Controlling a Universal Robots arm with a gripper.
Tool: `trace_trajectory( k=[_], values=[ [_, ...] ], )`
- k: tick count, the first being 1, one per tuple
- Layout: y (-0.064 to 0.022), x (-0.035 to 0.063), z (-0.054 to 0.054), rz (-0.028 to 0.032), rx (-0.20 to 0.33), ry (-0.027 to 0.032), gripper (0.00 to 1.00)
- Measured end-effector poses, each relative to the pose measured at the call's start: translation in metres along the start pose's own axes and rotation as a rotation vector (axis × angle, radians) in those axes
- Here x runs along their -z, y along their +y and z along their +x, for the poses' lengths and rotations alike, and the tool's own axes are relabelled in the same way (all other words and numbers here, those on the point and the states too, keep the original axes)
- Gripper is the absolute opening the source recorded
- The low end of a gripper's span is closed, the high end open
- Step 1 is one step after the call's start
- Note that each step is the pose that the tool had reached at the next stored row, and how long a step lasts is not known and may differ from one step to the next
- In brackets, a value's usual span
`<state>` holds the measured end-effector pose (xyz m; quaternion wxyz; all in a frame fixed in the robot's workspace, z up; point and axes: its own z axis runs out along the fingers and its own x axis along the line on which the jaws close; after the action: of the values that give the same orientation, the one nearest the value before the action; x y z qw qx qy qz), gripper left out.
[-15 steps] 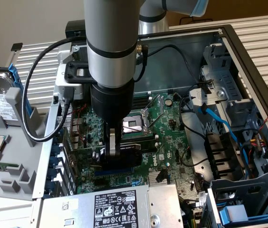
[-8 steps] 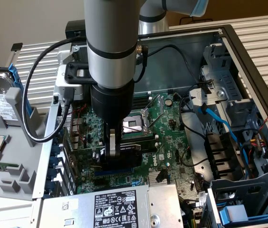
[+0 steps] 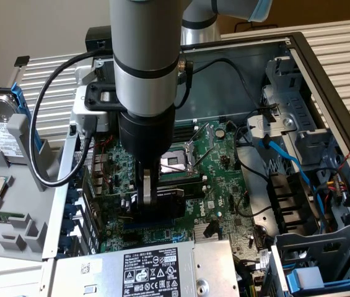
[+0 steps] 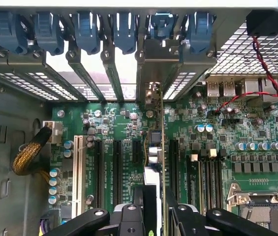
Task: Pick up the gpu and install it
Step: 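Insert the gpu into the slot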
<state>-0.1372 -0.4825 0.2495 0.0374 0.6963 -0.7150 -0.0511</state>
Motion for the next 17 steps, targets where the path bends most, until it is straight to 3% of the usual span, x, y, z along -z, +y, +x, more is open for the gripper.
trace_trajectory(
  k=[17],
  values=[
    [0.0002, -0.0015, 0.0, 0.0008, 0.0, 0.0007, 0.27]
  ],
)
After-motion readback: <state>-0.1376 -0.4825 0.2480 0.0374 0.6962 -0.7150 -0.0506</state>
